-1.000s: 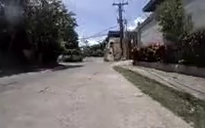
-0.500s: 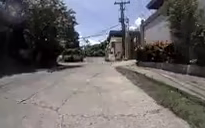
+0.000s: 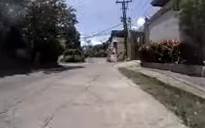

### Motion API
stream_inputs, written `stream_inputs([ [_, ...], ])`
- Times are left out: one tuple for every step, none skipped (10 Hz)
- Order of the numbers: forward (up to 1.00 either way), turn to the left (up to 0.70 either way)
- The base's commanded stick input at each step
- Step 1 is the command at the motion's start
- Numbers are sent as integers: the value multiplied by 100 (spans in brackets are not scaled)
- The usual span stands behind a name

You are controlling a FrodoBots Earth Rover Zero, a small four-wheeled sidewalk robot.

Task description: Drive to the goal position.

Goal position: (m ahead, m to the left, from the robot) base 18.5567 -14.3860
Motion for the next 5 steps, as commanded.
stream_inputs([
  [100, 4],
  [100, 4],
  [100, 4],
  [100, 4],
  [100, 4],
])
